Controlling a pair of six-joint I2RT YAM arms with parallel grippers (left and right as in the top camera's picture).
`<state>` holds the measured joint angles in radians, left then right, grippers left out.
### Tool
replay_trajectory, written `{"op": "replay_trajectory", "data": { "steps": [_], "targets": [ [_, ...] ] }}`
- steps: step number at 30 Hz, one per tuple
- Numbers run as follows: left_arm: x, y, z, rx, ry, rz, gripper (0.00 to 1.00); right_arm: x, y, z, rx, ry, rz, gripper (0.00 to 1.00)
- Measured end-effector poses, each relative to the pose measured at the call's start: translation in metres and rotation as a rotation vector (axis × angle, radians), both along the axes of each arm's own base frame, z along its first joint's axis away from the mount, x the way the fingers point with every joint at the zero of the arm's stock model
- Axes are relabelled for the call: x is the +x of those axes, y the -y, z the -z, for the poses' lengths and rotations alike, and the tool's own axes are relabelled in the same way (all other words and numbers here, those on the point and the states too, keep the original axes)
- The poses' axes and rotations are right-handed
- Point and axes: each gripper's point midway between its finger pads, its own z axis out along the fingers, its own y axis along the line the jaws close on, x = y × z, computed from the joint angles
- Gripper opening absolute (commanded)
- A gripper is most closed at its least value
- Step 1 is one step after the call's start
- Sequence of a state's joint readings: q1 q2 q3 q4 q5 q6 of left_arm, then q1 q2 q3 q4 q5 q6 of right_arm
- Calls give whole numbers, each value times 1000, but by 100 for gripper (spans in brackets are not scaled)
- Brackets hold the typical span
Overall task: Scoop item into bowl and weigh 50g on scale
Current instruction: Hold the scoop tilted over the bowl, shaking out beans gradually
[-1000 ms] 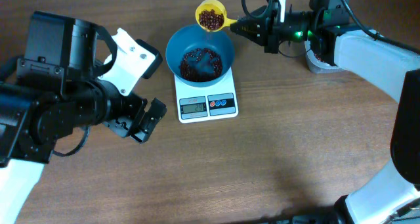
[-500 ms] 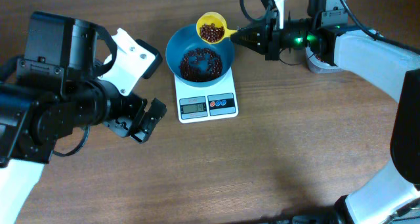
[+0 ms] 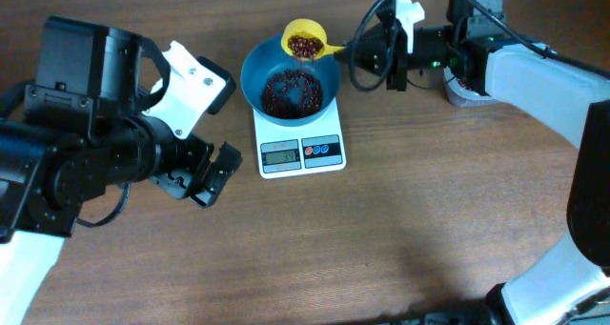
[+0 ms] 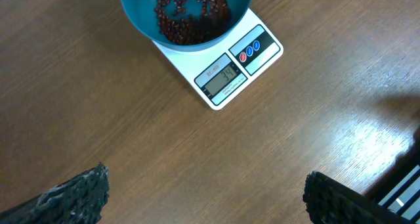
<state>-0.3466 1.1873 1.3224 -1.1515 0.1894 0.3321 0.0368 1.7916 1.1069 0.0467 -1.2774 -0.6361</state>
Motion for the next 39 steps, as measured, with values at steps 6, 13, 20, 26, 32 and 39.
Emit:
{"op": "replay_trajectory", "data": {
  "steps": [6, 13, 20, 26, 32, 39],
  "targets": [
    [0, 0, 0, 0, 0, 0, 99, 1, 0, -4, 2, 48, -9, 4],
    [0, 0, 0, 0, 0, 0, 99, -2, -1, -6, 15, 49, -27, 4],
    [0, 0, 0, 0, 0, 0, 99, -2, -1, -6, 15, 49, -27, 4],
    [0, 0, 0, 0, 0, 0, 99, -2, -1, -6, 15, 49, -27, 4],
    [0, 0, 0, 0, 0, 0, 99, -2, -1, -6, 29, -20, -16, 4],
    [0, 0, 0, 0, 0, 0, 99, -2, -1, -6, 40, -78, -6, 4]
  ]
}}
